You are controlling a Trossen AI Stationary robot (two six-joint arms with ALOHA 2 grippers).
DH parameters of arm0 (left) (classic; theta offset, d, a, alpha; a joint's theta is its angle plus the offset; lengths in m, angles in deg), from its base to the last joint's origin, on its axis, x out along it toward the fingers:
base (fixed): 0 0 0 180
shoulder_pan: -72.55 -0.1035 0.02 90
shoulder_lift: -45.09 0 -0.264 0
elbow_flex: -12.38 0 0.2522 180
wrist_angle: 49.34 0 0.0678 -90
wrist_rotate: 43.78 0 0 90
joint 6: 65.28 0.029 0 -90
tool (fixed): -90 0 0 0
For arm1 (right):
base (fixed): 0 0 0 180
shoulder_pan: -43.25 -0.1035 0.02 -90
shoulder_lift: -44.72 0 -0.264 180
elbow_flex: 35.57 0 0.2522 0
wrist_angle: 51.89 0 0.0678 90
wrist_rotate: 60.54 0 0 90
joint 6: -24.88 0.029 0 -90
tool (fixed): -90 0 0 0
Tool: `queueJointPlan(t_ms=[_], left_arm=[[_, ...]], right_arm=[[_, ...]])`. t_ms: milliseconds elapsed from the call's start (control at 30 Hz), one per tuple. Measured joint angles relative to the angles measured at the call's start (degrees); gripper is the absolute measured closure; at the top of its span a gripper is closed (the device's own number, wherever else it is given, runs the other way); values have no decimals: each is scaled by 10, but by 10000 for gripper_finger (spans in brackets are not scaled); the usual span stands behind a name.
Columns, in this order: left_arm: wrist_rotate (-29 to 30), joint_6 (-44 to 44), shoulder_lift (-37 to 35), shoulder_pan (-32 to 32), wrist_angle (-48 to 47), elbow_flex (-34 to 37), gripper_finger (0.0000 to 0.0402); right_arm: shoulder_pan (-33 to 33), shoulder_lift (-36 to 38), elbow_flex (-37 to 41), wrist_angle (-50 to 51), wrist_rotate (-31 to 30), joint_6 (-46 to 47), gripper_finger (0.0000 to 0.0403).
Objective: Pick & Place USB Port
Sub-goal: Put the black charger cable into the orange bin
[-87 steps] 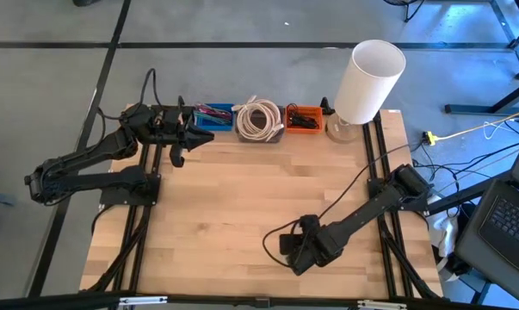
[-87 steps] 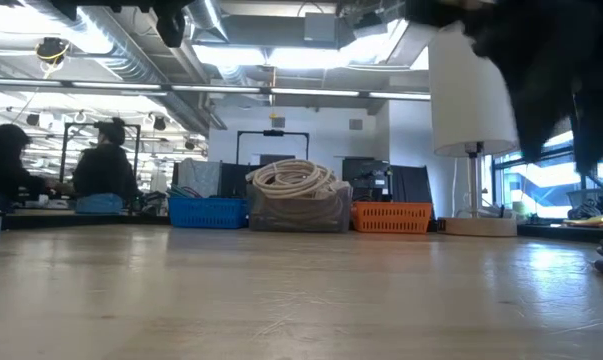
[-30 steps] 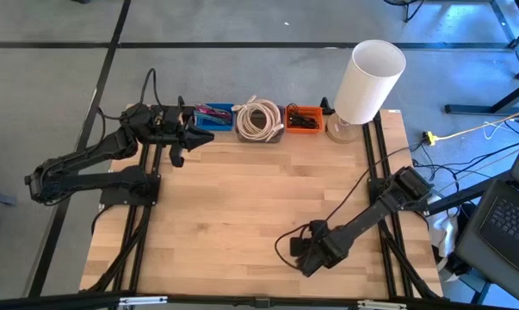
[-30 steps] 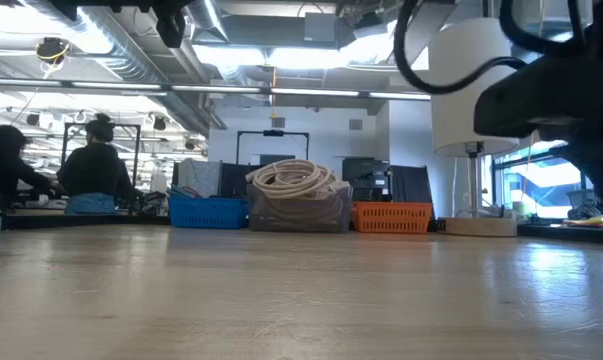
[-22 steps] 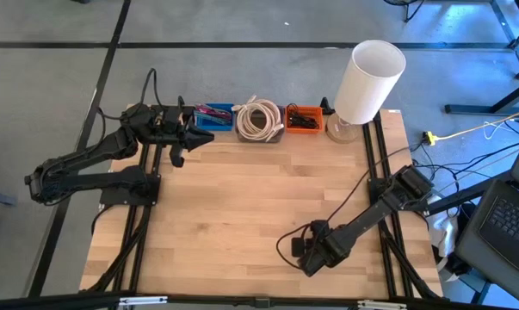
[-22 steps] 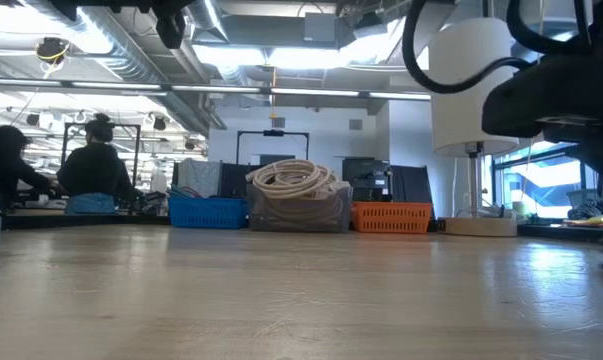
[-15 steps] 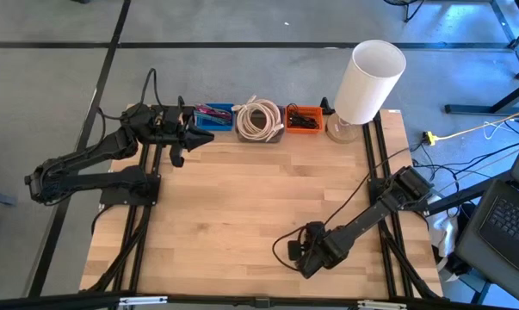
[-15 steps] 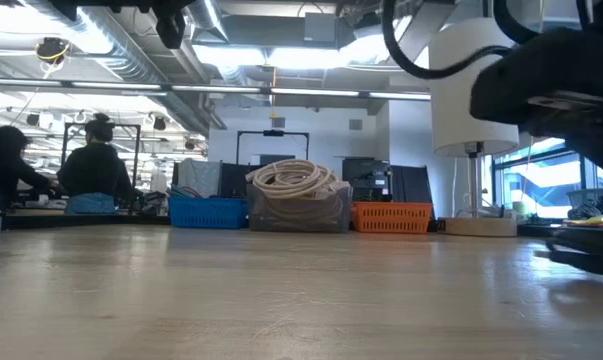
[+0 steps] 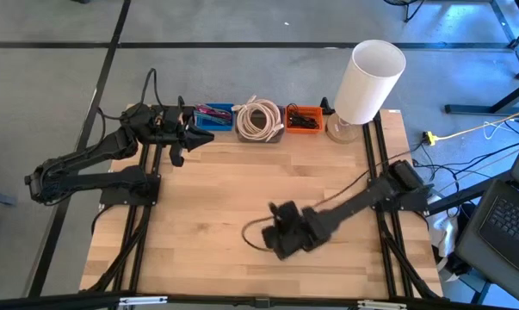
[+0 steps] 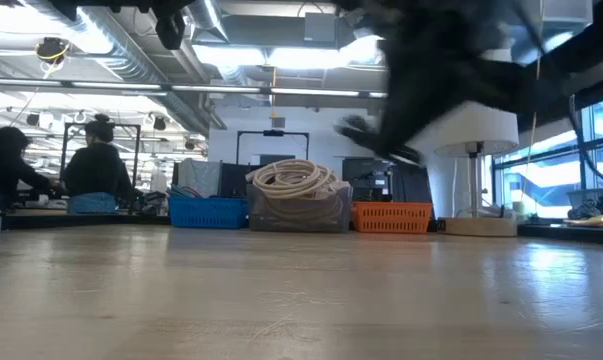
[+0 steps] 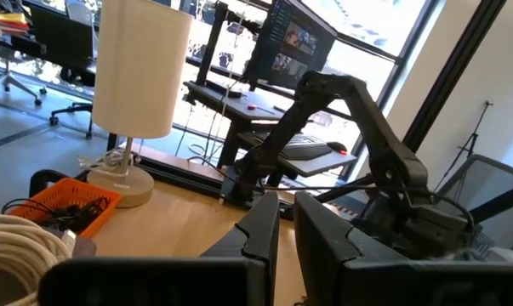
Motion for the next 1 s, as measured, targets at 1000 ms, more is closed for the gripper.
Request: queueJointPlan(t_ms=[1000], left_arm=[[36, 68, 0, 0, -73, 0, 371]], right_arm=[[584, 3, -273, 289, 53, -901, 401]])
